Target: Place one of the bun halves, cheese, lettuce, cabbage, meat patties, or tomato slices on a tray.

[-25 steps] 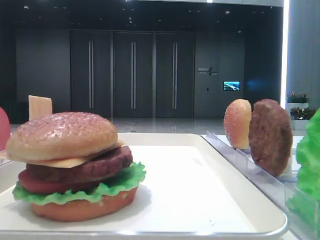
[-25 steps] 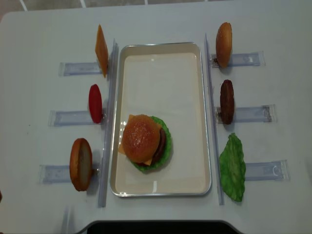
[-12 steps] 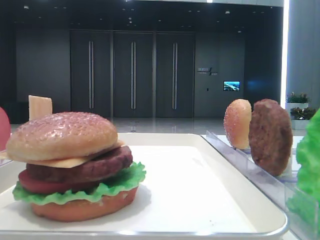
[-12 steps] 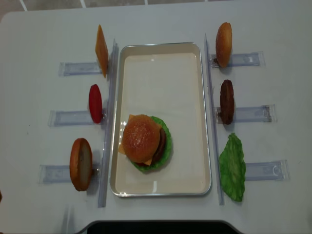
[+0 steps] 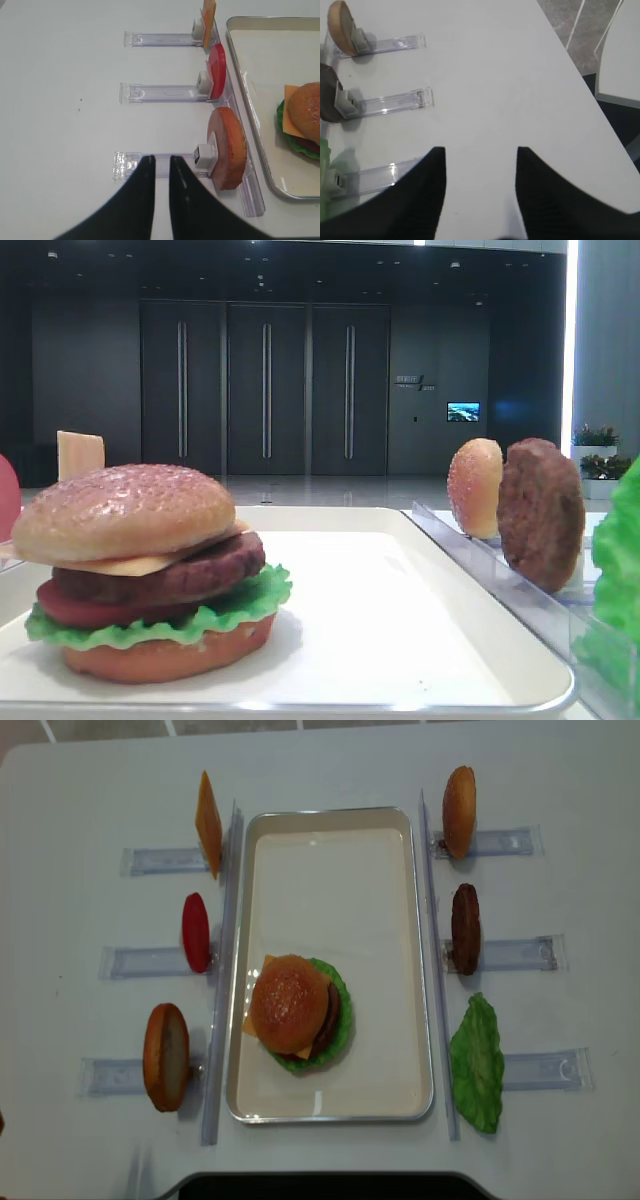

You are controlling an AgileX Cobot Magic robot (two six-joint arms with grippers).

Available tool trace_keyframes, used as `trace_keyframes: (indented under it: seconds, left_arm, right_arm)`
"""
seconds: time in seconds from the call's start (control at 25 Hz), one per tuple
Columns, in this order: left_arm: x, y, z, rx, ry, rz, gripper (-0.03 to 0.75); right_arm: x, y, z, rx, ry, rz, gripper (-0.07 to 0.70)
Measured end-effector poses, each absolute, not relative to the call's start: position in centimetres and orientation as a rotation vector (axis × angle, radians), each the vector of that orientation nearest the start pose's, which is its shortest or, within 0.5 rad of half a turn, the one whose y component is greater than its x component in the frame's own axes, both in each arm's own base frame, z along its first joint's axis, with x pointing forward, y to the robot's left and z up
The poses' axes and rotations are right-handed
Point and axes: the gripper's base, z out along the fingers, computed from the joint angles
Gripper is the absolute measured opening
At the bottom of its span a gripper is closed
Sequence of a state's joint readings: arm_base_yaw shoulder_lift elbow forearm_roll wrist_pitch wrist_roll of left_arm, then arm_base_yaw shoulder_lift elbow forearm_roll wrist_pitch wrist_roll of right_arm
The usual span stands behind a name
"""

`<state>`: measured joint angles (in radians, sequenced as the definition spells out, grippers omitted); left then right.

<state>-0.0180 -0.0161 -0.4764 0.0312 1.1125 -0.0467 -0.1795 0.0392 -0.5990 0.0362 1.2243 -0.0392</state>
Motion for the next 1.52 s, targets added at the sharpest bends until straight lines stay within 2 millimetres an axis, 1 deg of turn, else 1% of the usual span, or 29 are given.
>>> trace_keyframes:
  seconds: [0.12, 0.24, 0.8, 1.24, 1.52]
  left_arm:
    - [-0.7, 0.3, 26.7, -0.032, 2.103, -0.001, 0.076]
    - [-0.7, 0.3, 26.7, -0.032, 2.103, -0.001, 0.076]
    - [-0.7, 0.3, 26.7, -0.032, 2.103, -0.001, 0.076]
    - [-0.7, 0.3, 26.7, -0.032, 2.103, -0.001, 0.076]
    - [-0.7, 0.3, 26.7, -0.032, 2.103, -0.001, 0.076]
  right_arm:
    - [-1.9, 0.6, 28.3, 0.146, 2.134, -0.091, 0.307]
    - [-1.7, 0.5, 27.7, 0.148, 2.144, -0.092, 0.298]
    - [-1.5, 0.4, 27.9, 0.118, 2.111, -0.085, 0.295]
    - [-1.0, 0.3, 27.3, 0.066, 2.110, -0.058, 0.293]
    - [-1.0, 0.3, 27.3, 0.050, 2.106, -0.051, 0.293]
